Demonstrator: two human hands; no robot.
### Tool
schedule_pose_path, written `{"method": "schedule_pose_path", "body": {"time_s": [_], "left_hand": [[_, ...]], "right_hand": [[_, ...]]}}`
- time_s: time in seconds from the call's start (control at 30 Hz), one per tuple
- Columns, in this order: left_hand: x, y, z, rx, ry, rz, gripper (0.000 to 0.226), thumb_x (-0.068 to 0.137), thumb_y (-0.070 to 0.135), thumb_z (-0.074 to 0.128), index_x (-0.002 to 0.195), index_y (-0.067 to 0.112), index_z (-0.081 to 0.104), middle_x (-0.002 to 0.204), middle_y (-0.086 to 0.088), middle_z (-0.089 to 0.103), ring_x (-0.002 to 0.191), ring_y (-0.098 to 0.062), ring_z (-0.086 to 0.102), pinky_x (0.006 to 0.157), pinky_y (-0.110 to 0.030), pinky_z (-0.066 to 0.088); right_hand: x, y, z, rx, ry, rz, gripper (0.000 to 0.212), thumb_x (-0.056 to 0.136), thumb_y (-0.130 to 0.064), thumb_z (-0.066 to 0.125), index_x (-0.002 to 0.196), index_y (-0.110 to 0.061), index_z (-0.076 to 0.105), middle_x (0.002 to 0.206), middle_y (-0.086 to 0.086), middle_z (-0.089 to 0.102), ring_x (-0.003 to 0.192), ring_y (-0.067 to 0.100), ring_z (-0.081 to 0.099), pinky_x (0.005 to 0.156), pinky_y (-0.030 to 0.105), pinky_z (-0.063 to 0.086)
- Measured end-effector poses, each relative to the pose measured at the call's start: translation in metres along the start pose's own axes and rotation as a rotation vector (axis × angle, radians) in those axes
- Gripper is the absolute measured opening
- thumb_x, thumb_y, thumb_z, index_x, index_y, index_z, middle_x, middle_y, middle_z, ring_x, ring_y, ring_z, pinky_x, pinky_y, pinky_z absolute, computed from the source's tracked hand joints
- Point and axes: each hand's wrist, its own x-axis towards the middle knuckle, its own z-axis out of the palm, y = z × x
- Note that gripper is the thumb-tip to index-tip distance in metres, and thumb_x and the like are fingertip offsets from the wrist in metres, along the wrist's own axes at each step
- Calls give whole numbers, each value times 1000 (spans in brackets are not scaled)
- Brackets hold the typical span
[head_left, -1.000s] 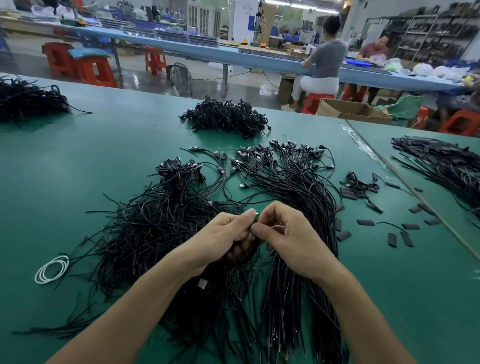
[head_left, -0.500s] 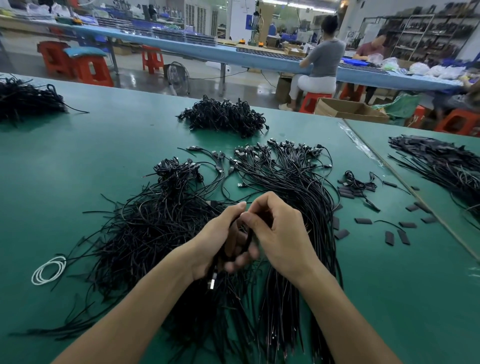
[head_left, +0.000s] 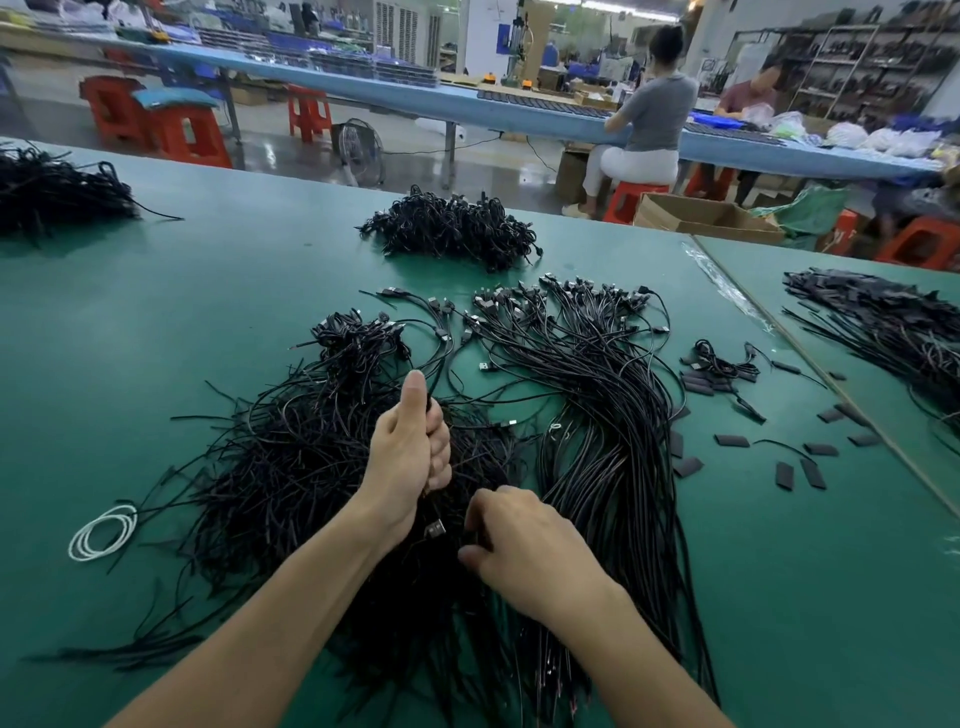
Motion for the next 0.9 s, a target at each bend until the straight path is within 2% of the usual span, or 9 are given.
{"method": "schedule_pose_path", "body": {"time_s": [0.13,0.3,0.47,0.53,0.6,0.67,0.73,0.83,0.9], "left_hand": [[0,0,0,-12,54,78,53,88,65,43,53,25,39,50,4,42,41,-11,45,33,-21,33],[1,0,0,14,62,130,52,94,60,43,54,26,47,47,3,42,30,-10,33,29,-17,25],[-1,0,0,43,62,54,61,93,66,36,52,23,49,42,2,35,29,-10,27,29,-16,22],[-2,1,2,62,52,-8,68,91,73,26,49,23,48,41,3,32,30,-10,24,30,-17,20],[-3,3,4,94,38,-57,74,95,71,18,48,22,48,41,4,31,31,-10,23,31,-18,20],[-3,4,6,147,11,-66,74,103,59,19,47,22,49,40,5,32,32,-10,23,34,-18,19],[-4,6,9,200,-41,-60,69,104,47,26,46,21,51,40,4,32,32,-12,23,37,-18,18],[-11,7,16,238,-157,-12,53,99,40,34,59,21,63,41,6,36,32,-11,25,36,-17,21],[-15,9,22,209,-215,46,36,91,38,38,81,16,65,43,9,40,32,-4,31,33,-17,26]], "right_hand": [[4,1,6,22,-5,70,21,97,-28,59,116,-18,57,114,4,58,101,26,59,83,39,51],[5,4,5,156,2,163,16,97,-17,54,112,-21,57,110,4,54,97,24,59,82,38,54],[4,10,-13,222,43,228,21,94,-17,55,113,-22,59,108,3,59,95,21,61,85,39,56],[1,17,-27,246,65,249,25,93,-16,55,117,-21,62,108,2,62,89,16,63,79,32,57],[-2,24,-44,274,104,239,27,96,-15,53,119,-19,65,105,0,65,82,9,64,67,16,53],[-5,27,-58,324,190,202,25,99,-15,52,118,-18,68,97,-6,66,73,0,61,56,6,47],[-5,25,-65,417,335,146,22,100,-13,54,114,-18,70,86,-12,64,58,-2,57,50,6,43],[-2,15,-66,623,503,69,19,99,-11,57,105,-20,72,62,-16,60,44,-2,48,43,10,34],[-2,7,-64,654,520,14,19,98,-9,58,104,-19,74,61,-17,58,46,-4,49,44,9,34]]}}
